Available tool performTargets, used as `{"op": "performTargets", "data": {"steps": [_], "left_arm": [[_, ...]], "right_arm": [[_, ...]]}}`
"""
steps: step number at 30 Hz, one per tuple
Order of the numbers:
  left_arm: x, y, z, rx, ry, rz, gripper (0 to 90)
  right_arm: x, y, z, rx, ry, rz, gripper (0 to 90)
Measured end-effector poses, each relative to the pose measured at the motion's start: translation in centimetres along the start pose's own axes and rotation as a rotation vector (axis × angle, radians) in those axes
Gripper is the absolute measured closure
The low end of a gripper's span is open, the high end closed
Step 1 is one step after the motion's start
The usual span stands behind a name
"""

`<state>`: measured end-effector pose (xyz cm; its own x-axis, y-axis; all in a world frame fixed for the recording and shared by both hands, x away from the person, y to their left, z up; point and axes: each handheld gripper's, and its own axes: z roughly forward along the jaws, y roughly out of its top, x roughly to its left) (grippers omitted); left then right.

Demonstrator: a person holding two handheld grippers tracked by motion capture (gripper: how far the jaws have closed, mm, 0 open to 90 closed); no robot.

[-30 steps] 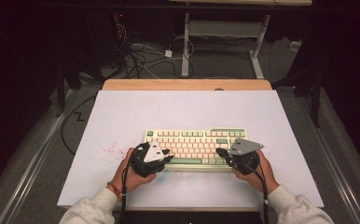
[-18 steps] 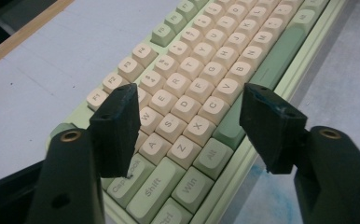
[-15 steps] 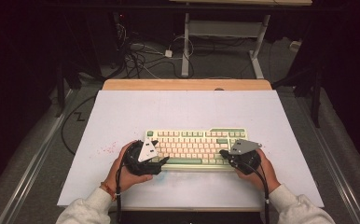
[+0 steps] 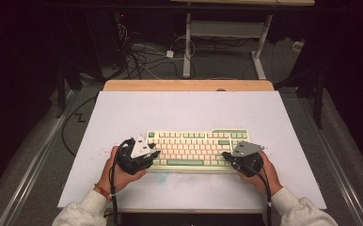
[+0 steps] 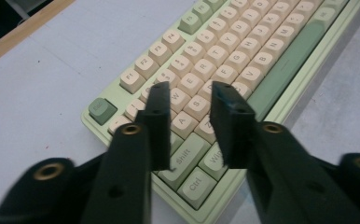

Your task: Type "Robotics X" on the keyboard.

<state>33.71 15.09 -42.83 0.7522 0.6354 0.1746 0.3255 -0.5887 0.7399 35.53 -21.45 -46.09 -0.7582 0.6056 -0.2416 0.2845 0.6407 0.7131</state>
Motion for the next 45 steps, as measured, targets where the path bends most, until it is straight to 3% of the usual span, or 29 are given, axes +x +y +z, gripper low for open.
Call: {"op": "performTargets", "data": {"steps": [4,7,22,31,45], "left_arm": [[0.1,0.5,0.0,0.008,-0.012,0.018,83.3],[0.0,1.0,0.2,0.016,-0.026,0.026,87.0],[0.7,2.1,2.5,0.078,-0.088,0.002,86.8],[0.0,2.4,4.7,0.132,-0.109,0.034,86.8],[-0.5,2.1,5.6,0.17,-0.125,0.061,86.9]], "right_arm": [[0.1,0.0,0.0,-0.002,-0.006,-0.003,90.0],[0.1,0.0,0.0,-0.002,-0.006,-0.001,90.0],[0.2,-0.1,0.0,-0.005,-0.014,-0.002,90.0],[0.2,-0.1,-0.1,-0.004,-0.013,-0.004,90.0],[0.2,-0.1,-0.1,-0.001,-0.011,-0.008,90.0]]}}
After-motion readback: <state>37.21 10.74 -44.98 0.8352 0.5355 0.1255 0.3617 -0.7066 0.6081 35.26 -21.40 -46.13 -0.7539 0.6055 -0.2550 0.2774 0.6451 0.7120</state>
